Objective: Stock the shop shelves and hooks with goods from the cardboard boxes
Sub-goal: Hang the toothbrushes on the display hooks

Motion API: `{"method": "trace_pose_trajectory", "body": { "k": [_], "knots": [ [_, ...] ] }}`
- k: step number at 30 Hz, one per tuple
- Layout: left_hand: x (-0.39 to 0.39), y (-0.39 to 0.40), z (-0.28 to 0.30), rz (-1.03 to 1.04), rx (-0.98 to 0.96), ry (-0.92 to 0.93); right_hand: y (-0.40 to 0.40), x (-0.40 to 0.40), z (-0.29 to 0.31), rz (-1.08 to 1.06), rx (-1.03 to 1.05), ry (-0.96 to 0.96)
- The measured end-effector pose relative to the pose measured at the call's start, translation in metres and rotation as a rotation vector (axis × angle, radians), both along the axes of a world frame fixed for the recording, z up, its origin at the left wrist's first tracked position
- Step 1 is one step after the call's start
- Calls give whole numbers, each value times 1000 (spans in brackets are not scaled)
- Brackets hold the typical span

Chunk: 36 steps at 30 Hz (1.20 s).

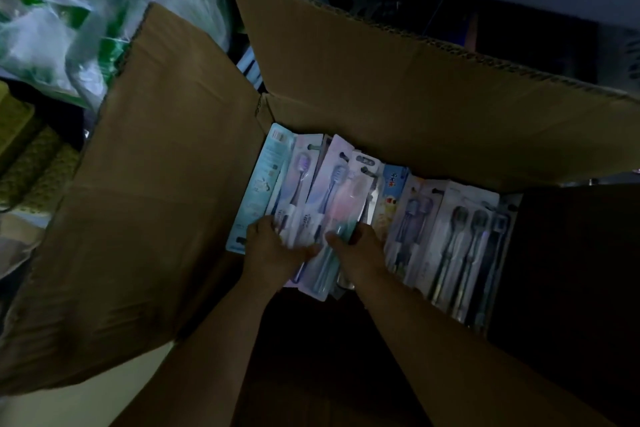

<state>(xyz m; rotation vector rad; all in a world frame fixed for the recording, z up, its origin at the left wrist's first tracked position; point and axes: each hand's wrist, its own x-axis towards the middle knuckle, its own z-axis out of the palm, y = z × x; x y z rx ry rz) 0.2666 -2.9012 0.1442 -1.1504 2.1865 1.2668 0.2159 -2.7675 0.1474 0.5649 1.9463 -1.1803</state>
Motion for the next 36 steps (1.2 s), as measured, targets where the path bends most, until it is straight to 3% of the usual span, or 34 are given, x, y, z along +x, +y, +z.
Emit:
{"method": "trace_pose_trajectory", "body": {
  "k": [14,21,25,29,34,36],
  "knots": [
    [8,7,5,182,350,94,2,2,10,-162,-63,-78],
    [-2,3,23,10,272,66,9,-1,27,51,57,-59],
    [3,-3,69,-75,29,13,32,-8,75,247,144,9],
    [11,-2,141,-167,-99,175,58,-11,148,280,101,136],
    [30,-47,218,-344,-626,405,122,-2,238,338,341,608],
    [36,-71,233,-230,-794,385,153,6,257,292,512,763]
  ]
}}
